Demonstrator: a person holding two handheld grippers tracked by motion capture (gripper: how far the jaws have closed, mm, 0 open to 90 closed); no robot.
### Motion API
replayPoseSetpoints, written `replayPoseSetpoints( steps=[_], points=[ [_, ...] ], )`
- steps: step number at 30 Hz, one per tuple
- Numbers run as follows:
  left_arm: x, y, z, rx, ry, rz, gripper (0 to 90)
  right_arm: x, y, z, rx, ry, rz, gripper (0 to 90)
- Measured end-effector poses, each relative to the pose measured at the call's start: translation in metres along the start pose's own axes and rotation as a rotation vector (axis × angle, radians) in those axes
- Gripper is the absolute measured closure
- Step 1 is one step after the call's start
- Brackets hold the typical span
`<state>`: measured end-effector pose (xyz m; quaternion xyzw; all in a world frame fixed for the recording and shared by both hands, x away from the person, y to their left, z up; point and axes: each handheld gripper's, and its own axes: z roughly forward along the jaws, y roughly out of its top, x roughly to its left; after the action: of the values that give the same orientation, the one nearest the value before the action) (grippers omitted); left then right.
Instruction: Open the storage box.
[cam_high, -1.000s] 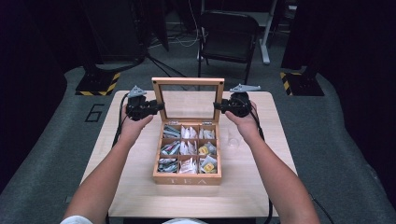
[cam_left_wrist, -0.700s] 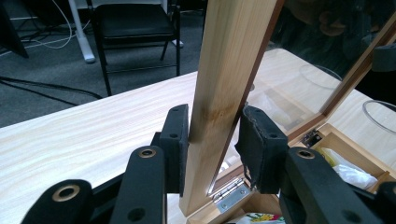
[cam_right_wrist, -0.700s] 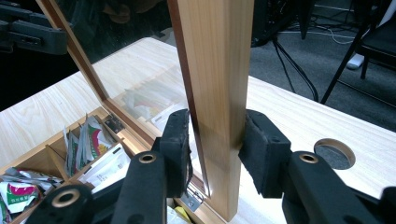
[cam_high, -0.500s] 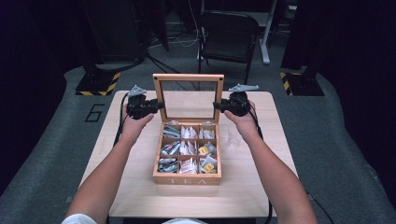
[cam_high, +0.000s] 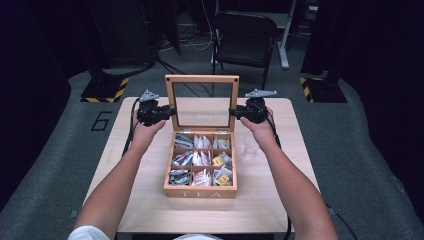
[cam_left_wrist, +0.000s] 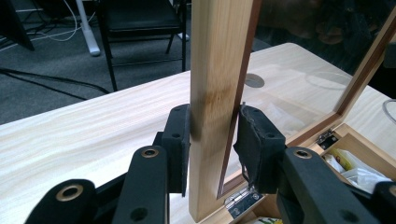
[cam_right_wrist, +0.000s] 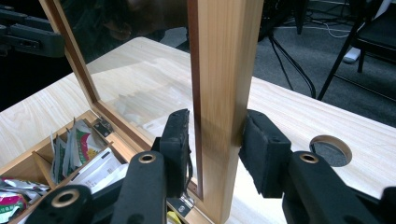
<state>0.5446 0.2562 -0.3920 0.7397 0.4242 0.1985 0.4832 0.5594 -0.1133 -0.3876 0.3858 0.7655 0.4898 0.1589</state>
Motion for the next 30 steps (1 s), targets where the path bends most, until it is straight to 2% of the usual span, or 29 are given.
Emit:
replayPoseSetpoints(
  steps=[4,7,9,10,11,23,26,27,30],
  points=[
    [0.004,-0.001,0.002,0.000,0.004,-0.021,68.5,-0.002,-0.001,0.000,0.006,-0.006,0.004,61.5],
    [0.008,-0.003,0.002,-0.022,-0.024,-0.066,69.1,-0.005,-0.002,0.001,0.009,-0.012,0.009,61.2],
    [0.008,-0.003,0.003,-0.005,-0.043,-0.050,70.0,-0.006,-0.002,0.001,0.011,-0.006,0.024,61.3],
    [0.007,-0.003,0.005,0.000,-0.032,-0.027,69.9,-0.006,-0.002,0.001,0.012,-0.008,0.022,61.5],
    [0.006,-0.004,0.005,0.000,-0.039,-0.020,71.4,-0.006,-0.002,0.001,0.011,-0.010,0.023,61.6],
    [0.002,-0.006,0.003,0.014,-0.020,-0.022,67.1,-0.006,-0.002,-0.006,0.018,-0.019,0.009,60.1],
    [0.003,-0.007,0.001,0.012,-0.018,-0.016,65.9,-0.004,-0.001,-0.011,0.016,-0.037,-0.004,59.1],
    [0.002,-0.007,0.001,0.008,-0.017,-0.030,65.5,-0.004,-0.002,-0.013,0.011,-0.042,-0.007,59.1],
    [0.001,-0.008,-0.002,0.015,-0.016,-0.023,63.2,-0.001,-0.004,-0.018,0.011,-0.031,-0.014,59.2]
  ],
)
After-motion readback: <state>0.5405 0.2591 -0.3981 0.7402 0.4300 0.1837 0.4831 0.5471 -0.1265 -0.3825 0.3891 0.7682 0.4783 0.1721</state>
